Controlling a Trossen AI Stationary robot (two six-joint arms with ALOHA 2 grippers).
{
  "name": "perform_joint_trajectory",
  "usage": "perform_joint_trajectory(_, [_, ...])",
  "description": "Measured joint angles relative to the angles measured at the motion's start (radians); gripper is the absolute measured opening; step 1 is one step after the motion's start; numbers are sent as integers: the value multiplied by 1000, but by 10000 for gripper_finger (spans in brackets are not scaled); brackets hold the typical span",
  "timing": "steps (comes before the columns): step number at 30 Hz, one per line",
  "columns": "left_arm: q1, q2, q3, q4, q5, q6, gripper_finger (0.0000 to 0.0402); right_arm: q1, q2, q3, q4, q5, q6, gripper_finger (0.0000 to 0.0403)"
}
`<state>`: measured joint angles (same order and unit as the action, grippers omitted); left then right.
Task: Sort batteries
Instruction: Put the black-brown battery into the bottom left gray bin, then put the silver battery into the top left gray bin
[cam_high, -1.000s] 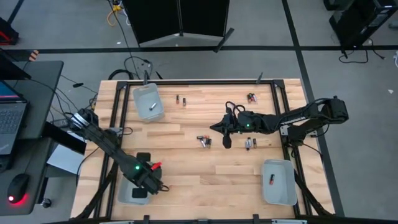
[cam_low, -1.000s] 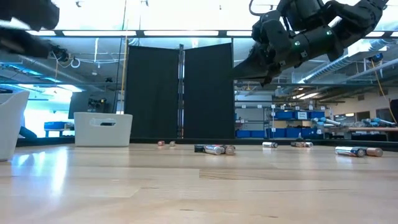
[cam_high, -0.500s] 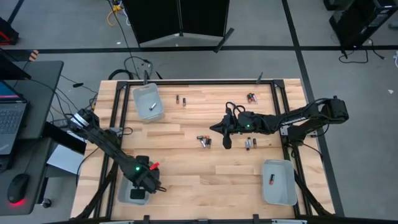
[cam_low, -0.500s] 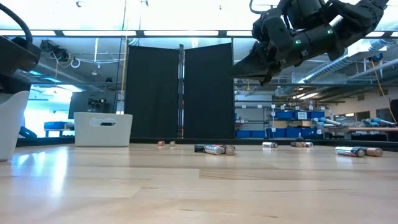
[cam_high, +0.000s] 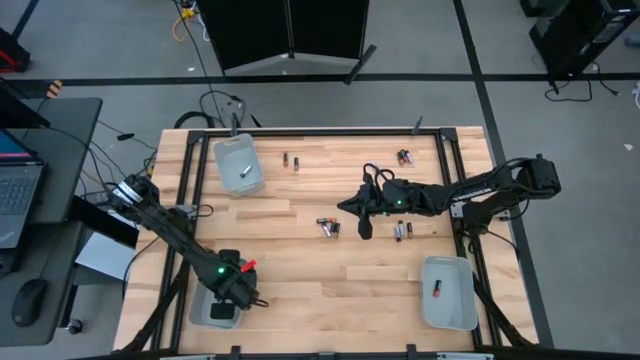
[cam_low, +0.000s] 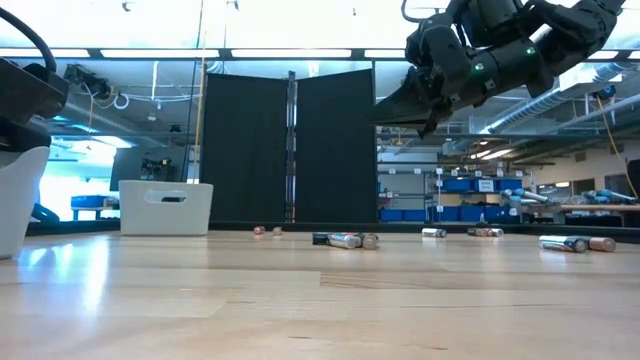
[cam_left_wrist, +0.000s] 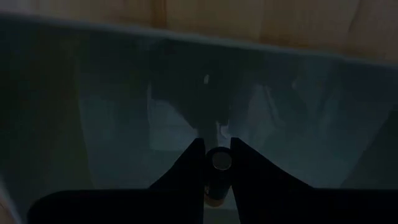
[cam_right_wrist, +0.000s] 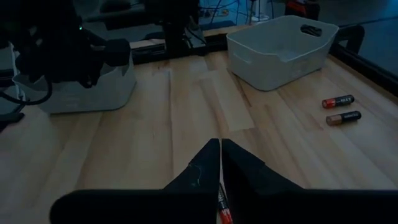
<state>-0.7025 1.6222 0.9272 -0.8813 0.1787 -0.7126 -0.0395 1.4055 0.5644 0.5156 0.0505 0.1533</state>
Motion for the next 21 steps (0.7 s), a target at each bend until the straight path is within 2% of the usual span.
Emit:
perform_joint_trajectory(4, [0, 0, 2, -6, 17, -2, 57, 0, 0, 0, 0, 0, 0, 21])
perform_joint_trajectory(11, [0, 3, 70, -102, 53, 4, 117, -2, 0, 0, 9, 0, 0, 24])
perform_joint_trajectory(18, [0, 2, 155, -170, -40, -1, 126, -2, -1, 0, 37, 0, 1, 39])
perform_joint_trajectory(21, [-1, 0, 176, -173, -108, -19, 116, -3, -18, 0, 26, 0, 1, 46])
